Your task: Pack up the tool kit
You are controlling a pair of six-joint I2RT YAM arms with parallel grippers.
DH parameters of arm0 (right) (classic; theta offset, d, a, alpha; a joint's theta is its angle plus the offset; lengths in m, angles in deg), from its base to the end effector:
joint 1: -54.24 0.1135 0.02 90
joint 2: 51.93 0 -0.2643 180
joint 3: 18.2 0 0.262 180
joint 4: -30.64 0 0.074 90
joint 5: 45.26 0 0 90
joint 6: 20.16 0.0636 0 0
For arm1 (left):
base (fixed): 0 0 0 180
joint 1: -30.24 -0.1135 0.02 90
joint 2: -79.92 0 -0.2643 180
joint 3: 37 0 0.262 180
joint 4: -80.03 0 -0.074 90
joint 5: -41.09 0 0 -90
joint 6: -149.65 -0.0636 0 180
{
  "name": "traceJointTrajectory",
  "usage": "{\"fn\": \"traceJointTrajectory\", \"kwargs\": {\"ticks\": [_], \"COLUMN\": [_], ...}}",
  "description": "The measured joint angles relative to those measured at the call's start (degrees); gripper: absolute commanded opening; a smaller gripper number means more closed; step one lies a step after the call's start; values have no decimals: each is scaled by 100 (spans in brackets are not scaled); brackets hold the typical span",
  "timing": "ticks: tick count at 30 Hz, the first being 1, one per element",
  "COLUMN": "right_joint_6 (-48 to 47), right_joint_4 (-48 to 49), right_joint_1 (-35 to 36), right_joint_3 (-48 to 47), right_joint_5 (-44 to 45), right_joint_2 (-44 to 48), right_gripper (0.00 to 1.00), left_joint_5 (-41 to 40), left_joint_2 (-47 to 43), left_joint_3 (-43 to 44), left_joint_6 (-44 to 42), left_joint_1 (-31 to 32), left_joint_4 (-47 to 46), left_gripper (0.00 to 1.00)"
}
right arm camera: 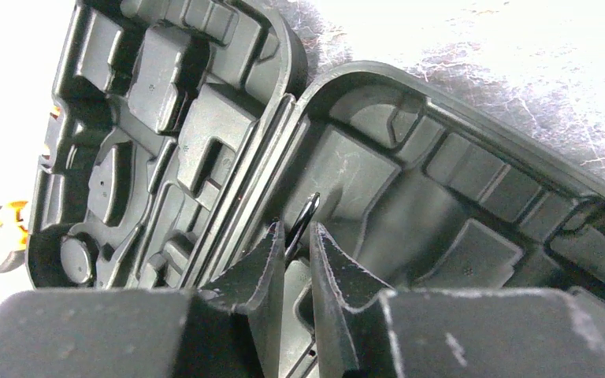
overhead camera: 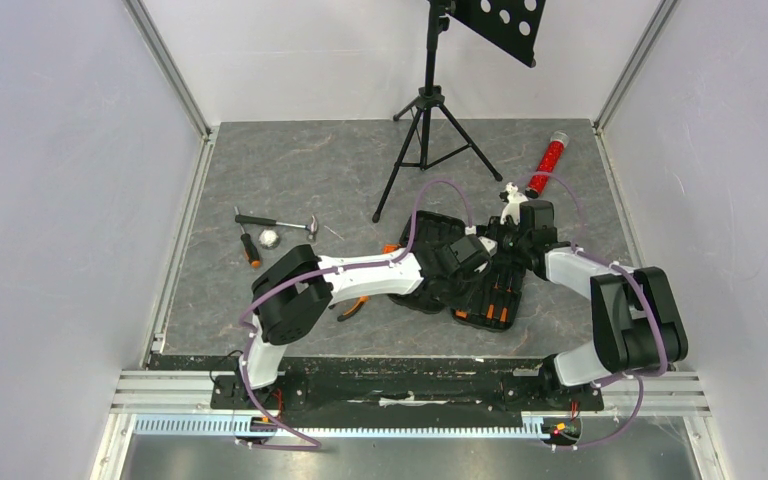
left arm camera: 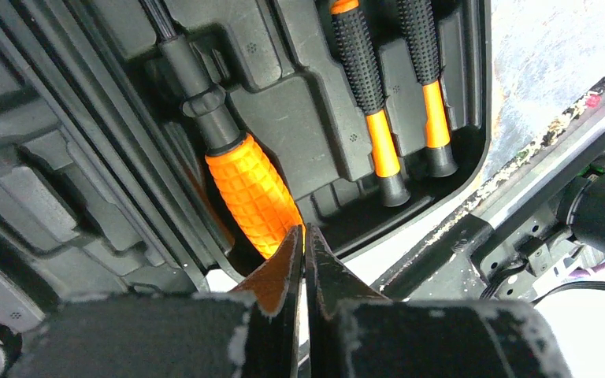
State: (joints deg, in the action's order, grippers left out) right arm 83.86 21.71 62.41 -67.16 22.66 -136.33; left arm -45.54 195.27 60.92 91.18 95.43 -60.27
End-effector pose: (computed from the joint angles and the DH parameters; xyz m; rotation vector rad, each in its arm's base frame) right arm 0.2962 0.0667 0.1317 -0.0729 2.3621 0.6416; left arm 0.1887 -0.4171 0.1584 0.8127 2.6050 -0.6549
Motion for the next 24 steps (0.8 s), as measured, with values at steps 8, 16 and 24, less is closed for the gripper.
{"fn": "traceJointTrajectory", "kwargs": {"ticks": [8,16,24], "right_joint_6": [133,184,192], "right_joint_4": [151,330,404], "right_joint_1": [-72,-144,-151], "right_joint_3": [4,37,83], "right_joint_5": [-146,-273,-153], "right_joint_2": [-142,-273,-306], "right_gripper": [1,0,0], "left_joint_5": [140,297,651], "left_joint_2": [0,0,0], "left_joint_3": [-39,-157,-444], "left_joint_6": [98,221,442], "left_joint_1": [-61,-129,-280], "left_joint_4": [-57,-260,-713], "left_gripper": [6,5,2]}}
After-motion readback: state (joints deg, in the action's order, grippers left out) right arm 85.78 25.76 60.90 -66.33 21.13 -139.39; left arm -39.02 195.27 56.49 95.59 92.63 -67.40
